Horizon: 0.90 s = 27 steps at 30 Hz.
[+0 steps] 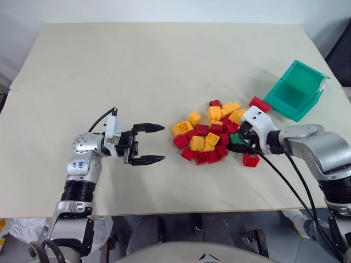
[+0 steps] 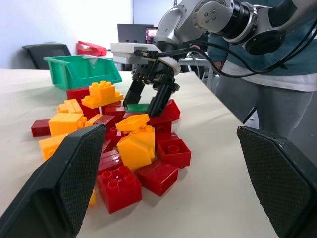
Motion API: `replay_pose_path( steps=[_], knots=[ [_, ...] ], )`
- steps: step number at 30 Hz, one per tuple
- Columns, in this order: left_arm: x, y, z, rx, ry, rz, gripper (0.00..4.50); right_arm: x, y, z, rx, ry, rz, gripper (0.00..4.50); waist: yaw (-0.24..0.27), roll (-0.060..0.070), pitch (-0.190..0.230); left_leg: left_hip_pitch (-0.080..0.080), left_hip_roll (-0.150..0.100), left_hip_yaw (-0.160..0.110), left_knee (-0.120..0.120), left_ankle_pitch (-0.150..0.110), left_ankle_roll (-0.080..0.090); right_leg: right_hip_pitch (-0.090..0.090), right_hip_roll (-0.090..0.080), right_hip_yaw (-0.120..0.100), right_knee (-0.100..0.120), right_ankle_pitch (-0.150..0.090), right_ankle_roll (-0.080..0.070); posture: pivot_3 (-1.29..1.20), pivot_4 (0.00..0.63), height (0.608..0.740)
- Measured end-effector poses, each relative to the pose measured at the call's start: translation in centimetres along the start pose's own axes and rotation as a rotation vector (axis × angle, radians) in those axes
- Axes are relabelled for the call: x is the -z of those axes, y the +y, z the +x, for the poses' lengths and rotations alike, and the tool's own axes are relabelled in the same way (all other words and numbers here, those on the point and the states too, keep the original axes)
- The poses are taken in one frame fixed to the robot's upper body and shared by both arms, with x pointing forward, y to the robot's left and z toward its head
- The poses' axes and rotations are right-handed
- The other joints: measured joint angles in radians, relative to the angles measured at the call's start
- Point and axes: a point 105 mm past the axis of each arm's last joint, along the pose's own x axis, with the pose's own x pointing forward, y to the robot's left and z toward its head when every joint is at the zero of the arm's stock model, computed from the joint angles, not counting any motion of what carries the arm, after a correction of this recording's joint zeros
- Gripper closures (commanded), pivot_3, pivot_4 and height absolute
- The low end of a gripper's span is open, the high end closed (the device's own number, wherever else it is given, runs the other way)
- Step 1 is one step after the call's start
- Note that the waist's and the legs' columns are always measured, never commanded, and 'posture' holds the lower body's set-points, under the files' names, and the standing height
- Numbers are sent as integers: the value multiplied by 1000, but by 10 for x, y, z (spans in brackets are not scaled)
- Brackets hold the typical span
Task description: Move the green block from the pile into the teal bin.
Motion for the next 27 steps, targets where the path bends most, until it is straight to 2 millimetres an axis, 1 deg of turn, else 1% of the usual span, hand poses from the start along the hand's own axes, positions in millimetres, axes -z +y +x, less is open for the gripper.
replay_pose_path(
  steps=[2, 3, 4, 6, 9, 11, 14, 18, 20, 23, 26, 27],
  knots=[
    [0, 0, 0, -3, 0, 0, 0, -1, 3, -1, -12, -4, -8, 2844, 0, 1, 1, -1, 0, 0, -1, 0, 0, -1, 1, 0, -1, 0, 0, 0, 150, 740],
    [0, 0, 0, -3, 0, 0, 0, -1, 4, -1, -16, -7, -12, 3009, 0, 2, 1, -2, 0, 0, -1, 0, 0, -1, 2, -1, -1, 0, 0, 0, 150, 740],
    [0, 1, 0, -3, 0, 0, 0, -2, 4, -2, -19, -16, -10, 3005, 0, 3, 2, -3, -1, 0, -1, 0, 0, -2, 2, -1, -2, 0, 0, 0, 150, 740],
    [-1, 3, 4, -1, -6, 6, 0, -10, -4, -15, 20, -74, 4, 3005, 4, 7, 4, -6, -2, 0, 0, 1, 2, -3, 1, -1, -2, 1, 1, 0, 150, 740],
    [-8, 12, 15, -9, -11, 39, 0, -21, -24, -48, 133, -143, -14, 3005, 27, 9, 5, -15, -4, 0, 3, 2, 4, -11, 0, -1, -1, 2, 4, 0, 150, 740],
    [-12, 18, 23, -26, -2, 61, 0, -23, -31, -63, 185, -166, -26, 3005, 33, 9, 5, -16, -5, 1, 2, 2, 4, -10, 0, -1, -2, 3, 5, 0, 150, 740],
    [-14, 28, 40, -44, 3, 86, 0, -17, -41, -76, 241, -187, -22, 3005, 35, 8, 5, -16, -6, 3, 2, 2, 6, -10, 0, 1, -4, 4, 7, 0, 150, 740],
    [-16, 37, 60, -54, -3, 99, 0, -26, -55, -96, 331, -259, -51, 3005, 29, 8, 5, -15, -6, 4, 2, 3, 6, -10, 1, 1, -4, 5, 8, 0, 150, 740],
    [-17, 47, 74, -78, -6, 104, 0, -29, -76, -107, 428, -292, -57, 3005, 29, 8, 5, -15, -6, 5, 2, 4, 7, -10, 1, 2, -4, 5, 10, 0, 150, 740],
    [-17, 57, 94, -90, 9, 120, 0, -27, -105, -116, 563, -307, -65, 3005, 28, 8, 5, -15, -6, 7, 2, 4, 8, -10, 1, 3, -4, 6, 10, 0, 150, 740],
    [-16, 64, 106, -109, 26, 125, 0, -19, -128, -116, 665, -274, -72, 3005, 26, 8, 5, -15, -6, 9, 1, 4, 8, -10, 1, 3, -5, 6, 10, 0, 150, 740],
    [-15, 66, 108, -118, 31, 121, 0, -17, -135, -112, 685, -265, -70, 3005, 25, 8, 5, -15, -6, 10, 0, 4, 7, -10, 1, 3, -5, 6, 10, 0, 150, 740]
  ],
)
